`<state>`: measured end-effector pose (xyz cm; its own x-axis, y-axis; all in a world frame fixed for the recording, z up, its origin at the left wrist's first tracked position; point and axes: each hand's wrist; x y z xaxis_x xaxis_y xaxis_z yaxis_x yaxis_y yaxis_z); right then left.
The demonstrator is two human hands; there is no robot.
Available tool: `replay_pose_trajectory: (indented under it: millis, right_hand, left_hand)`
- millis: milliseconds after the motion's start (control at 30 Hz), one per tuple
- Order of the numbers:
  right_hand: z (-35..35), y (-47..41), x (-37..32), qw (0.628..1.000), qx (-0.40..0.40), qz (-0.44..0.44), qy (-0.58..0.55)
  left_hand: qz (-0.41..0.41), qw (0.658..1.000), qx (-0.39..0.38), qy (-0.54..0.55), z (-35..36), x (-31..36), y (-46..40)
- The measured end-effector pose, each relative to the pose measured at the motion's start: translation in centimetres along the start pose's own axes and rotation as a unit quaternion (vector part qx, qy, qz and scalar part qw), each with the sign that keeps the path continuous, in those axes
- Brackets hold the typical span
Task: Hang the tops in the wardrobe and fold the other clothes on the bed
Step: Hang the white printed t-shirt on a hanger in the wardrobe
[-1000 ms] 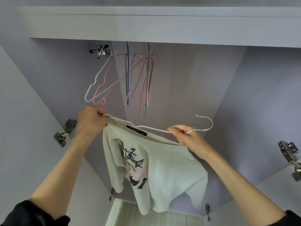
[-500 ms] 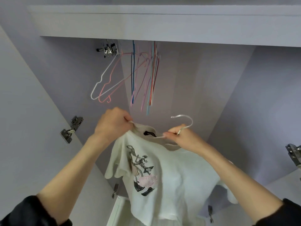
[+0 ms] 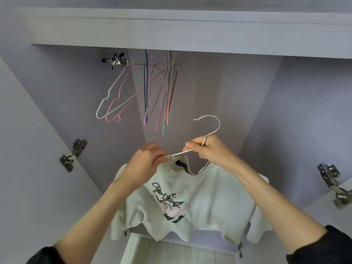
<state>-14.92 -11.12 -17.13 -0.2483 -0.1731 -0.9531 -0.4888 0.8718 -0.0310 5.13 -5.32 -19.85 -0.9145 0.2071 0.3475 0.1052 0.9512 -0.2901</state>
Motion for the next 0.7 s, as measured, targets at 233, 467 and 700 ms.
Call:
replay_pose_trajectory:
  millis: [233, 467, 700]
  right_hand:
    - [-3.9, 2.4, 4.5, 0.995, 0.047, 0.035, 0.077]
    - [-6.4, 2.9, 7.7, 0.964, 0.149, 0.029, 0.218]
    - [-7.5, 2.0, 6.6, 0.969, 0.204, -0.012, 0.136]
  left_hand:
    - [-0.036, 0.993, 0.109, 0.013, -0.1, -0.9, 0.3]
    - [-0.060, 0.989, 0.134, 0.013, -1.2, -2.9, 0.0]
    - [-0.093, 0.985, 0.142, 0.015, -0.8, -4.8, 0.9]
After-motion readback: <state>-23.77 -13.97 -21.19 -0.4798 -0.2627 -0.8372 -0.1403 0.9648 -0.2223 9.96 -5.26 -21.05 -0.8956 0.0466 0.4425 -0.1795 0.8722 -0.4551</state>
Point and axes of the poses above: each hand's wrist, its own y-axis away from the middle knuckle, its own z-axis out of the palm, x = y × z, and after that the axes turned 10 degrees about -y, right-handed
